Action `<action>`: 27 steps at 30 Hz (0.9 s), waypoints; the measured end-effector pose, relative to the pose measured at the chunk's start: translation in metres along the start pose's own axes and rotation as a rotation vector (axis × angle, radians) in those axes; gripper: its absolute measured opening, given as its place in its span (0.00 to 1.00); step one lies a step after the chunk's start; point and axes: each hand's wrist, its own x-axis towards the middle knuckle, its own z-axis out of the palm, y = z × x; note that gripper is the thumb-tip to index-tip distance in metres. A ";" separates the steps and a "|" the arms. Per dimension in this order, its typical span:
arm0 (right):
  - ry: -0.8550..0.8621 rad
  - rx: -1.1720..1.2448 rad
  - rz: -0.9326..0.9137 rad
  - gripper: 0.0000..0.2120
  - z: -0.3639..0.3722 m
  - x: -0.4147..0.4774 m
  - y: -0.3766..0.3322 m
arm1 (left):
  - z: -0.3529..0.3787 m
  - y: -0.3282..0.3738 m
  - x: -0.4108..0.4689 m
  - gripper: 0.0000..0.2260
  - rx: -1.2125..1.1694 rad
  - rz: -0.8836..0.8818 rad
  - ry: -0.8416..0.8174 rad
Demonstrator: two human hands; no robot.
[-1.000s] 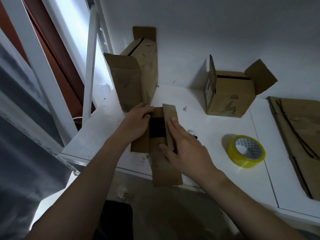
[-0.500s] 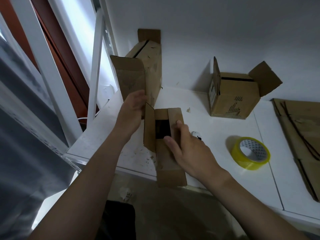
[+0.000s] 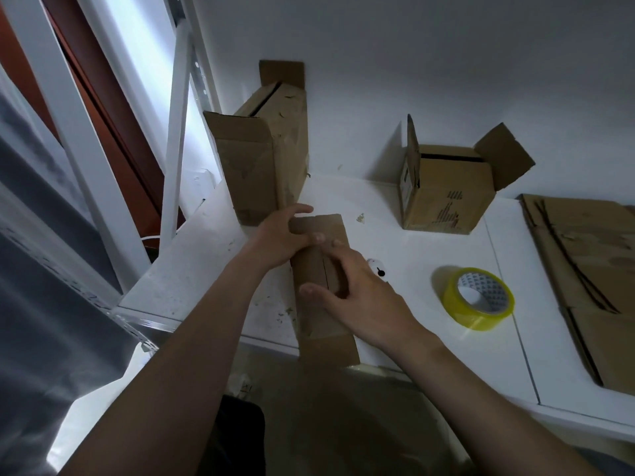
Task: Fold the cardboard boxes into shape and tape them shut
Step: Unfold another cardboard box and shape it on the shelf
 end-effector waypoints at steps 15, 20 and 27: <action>-0.247 -0.327 -0.124 0.25 -0.074 -0.013 0.028 | 0.011 0.013 -0.051 0.35 0.345 -0.166 -0.122; -0.334 -0.278 -0.153 0.26 -0.096 -0.017 0.048 | 0.026 0.050 -0.065 0.23 0.444 0.431 -0.051; 0.215 -0.170 -0.183 0.12 -0.105 -0.027 0.060 | 0.051 0.064 -0.069 0.21 0.484 0.399 -0.307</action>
